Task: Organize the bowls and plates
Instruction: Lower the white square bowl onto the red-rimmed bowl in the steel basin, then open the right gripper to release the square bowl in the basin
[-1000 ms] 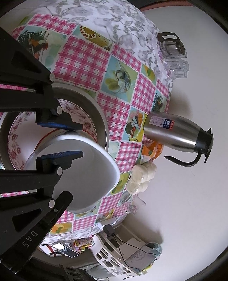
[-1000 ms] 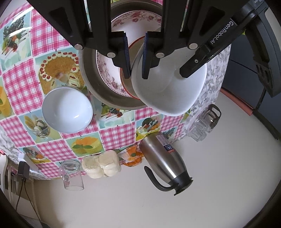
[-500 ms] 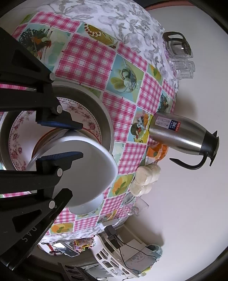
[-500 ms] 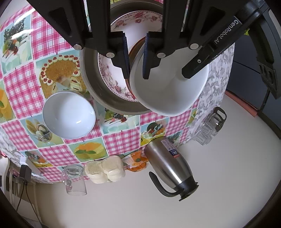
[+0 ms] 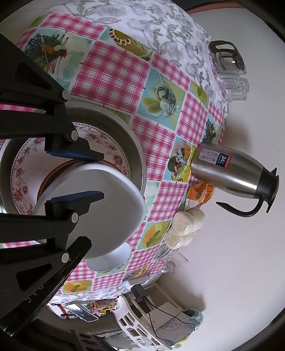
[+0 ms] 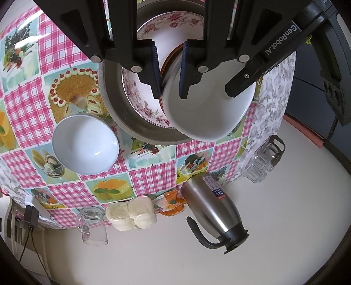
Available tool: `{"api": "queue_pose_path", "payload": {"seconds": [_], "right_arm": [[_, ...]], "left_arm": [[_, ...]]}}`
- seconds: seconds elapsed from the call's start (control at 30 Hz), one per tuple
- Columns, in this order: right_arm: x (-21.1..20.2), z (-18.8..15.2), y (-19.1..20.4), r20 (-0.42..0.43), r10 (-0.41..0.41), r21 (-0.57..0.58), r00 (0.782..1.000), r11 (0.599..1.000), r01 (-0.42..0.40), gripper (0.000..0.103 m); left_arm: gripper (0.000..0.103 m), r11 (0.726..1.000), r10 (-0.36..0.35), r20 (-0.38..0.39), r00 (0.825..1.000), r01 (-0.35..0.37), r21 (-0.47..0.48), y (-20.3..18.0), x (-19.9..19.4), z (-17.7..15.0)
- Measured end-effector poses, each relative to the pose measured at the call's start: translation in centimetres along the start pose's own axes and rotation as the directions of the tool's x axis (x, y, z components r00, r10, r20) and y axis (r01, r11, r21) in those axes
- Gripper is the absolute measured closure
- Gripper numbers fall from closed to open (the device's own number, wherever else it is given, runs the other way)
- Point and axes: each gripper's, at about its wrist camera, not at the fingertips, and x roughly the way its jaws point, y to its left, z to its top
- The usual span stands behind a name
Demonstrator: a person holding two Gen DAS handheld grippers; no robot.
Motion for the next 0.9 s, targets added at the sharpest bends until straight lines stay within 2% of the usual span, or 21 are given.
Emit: {"api": "queue_pose_path", "payload": {"seconds": [0.47, 0.77, 0.9], "right_arm": [[0.0, -0.1, 0.1, -0.012, -0.004, -0.004, 1.0, 1.0, 0.004, 0.083], [-0.6, 0.1, 0.0, -0.003, 0.011, 0.002, 1.0, 1.0, -0.011, 0.083], [-1.4, 0.2, 0.0, 0.019, 0.012, 0.003, 1.0, 1.0, -0.012, 0.083]], "left_arm": [[0.073, 1.0, 0.007, -0.005, 1.0, -0.007, -0.001, -0.1, -0.5, 0.0], [0.068, 1.0, -0.003, 0.023, 1.0, 0.002, 0.005, -0.3, -1.7, 0.2], [0.062, 1.0, 0.006, 0.039, 0.999, -0.007, 0.013, -0.4, -2.3, 0.4]]}}
